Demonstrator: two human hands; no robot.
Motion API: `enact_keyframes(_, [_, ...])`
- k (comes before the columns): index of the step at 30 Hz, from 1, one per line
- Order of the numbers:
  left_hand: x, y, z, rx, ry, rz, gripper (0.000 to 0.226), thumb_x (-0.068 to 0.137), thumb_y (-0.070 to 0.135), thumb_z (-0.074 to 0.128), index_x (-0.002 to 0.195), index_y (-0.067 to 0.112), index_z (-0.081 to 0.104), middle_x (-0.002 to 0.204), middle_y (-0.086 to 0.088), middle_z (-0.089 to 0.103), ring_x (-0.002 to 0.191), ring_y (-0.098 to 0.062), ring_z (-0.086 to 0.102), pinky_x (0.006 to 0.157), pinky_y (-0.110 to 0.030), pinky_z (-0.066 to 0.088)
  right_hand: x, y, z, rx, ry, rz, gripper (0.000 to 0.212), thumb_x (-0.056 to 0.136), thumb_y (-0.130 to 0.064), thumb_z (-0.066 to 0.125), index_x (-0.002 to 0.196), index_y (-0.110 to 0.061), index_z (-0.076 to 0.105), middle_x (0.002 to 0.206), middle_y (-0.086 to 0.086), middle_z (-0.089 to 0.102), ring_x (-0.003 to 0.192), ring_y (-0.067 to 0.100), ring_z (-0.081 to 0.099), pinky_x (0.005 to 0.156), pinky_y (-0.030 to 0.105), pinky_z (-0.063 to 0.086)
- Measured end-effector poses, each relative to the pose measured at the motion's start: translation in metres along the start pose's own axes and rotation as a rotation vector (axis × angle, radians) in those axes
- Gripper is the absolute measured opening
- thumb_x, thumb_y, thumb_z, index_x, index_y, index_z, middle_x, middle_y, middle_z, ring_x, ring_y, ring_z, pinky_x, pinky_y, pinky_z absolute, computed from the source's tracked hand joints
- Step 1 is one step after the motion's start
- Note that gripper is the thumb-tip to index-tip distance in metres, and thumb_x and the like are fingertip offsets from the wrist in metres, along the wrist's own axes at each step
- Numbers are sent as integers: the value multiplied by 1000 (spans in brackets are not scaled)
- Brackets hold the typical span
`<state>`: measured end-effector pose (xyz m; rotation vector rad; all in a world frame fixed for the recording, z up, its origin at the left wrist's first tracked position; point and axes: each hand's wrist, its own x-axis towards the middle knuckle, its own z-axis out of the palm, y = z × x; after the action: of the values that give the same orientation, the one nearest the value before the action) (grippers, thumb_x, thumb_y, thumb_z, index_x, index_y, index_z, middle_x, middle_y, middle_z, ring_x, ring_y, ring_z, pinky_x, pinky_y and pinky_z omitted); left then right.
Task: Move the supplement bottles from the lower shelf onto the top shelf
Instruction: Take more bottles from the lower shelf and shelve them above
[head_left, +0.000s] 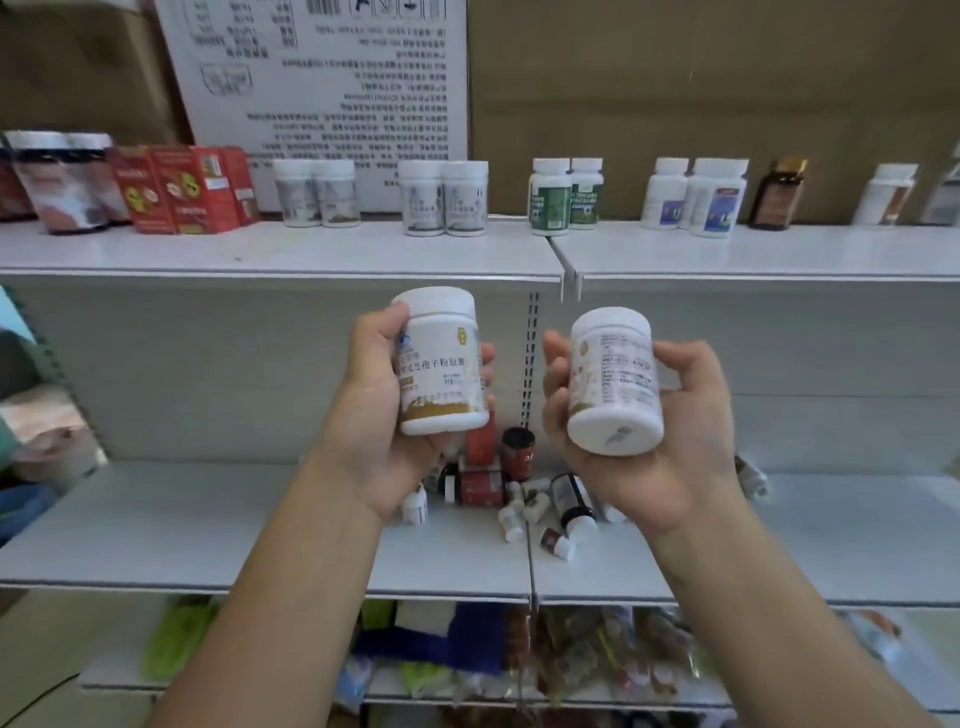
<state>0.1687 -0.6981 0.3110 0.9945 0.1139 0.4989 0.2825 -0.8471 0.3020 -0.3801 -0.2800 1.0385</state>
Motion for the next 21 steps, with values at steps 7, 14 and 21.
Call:
enact_keyframes(7, [29, 36, -4, 169, -106, 162, 32, 74, 37, 72, 92, 13, 66, 72, -5, 65, 67, -19, 67, 66, -33, 59, 21, -11, 39, -193, -125, -76, 57, 64, -32, 74, 114, -7, 63, 98, 8, 63, 83, 21, 63, 67, 30, 57])
enact_keyframes(14, [53, 98, -18, 345, -109, 317, 29, 76, 38, 58, 74, 21, 81, 71, 2, 73, 65, -11, 71, 57, -27, 58, 67, -34, 68, -491, -77, -272, 57, 54, -30, 88, 102, -11, 65, 86, 8, 60, 74, 21, 62, 64, 32, 56])
enact_keyframes(21, [104, 178, -61, 605, -39, 420, 30, 78, 37, 68, 102, 19, 71, 107, -3, 76, 104, -20, 72, 87, -40, 57, 127, -38, 119, -797, -142, -415, 25, 80, -31, 59, 97, -13, 59, 70, -4, 68, 65, 11, 65, 68, 29, 57])
